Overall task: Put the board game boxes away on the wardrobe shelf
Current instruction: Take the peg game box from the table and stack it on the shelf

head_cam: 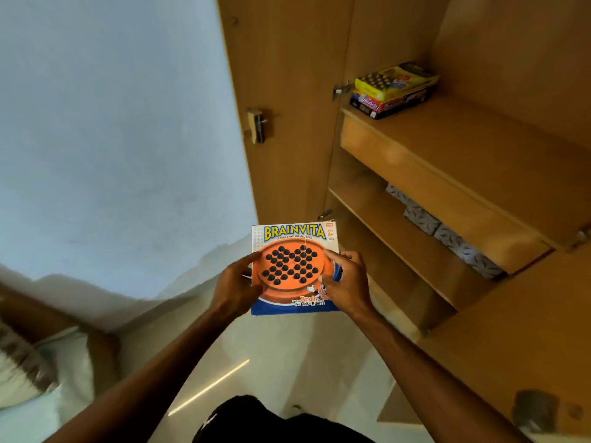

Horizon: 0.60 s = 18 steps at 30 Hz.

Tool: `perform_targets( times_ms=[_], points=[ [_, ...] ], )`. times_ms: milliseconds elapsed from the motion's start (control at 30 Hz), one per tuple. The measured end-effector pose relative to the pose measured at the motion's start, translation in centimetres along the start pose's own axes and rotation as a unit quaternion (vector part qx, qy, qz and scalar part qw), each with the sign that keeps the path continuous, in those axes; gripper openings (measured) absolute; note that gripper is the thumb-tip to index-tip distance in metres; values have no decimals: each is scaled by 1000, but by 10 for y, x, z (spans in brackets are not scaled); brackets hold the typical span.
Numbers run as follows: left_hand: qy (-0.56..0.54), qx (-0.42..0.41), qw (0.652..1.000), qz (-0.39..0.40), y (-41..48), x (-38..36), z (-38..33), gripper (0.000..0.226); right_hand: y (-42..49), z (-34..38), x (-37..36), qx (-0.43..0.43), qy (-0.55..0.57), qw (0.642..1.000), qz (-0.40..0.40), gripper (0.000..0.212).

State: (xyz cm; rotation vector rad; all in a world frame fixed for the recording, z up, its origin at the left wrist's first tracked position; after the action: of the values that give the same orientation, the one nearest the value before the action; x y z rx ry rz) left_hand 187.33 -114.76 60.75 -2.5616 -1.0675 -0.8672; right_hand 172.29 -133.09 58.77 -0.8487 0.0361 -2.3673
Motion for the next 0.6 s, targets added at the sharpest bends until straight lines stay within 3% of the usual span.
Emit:
perform_targets(
  times_ms=[300,600],
  points=[
    [-31,-79,991,103,215,-61,-53,63,158,10,63,-76,41,991,-105,55],
    [-64,-169,964,198,433,-125,-144,64,316,42,153,-81,34,967,-241,55]
  ],
)
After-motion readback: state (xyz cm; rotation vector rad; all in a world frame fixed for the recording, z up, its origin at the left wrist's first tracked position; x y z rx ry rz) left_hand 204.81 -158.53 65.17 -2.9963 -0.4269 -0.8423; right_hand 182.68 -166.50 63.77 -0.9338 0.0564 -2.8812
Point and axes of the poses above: each hand's wrist, its own y-axis towards the middle knuckle, its own x-axis out of the back of the hand, z = x × y, the point moved 2 cm from there along y, towards the middle knuckle, and after that the axes turned 12 degrees about -x, right-handed, at the moved point
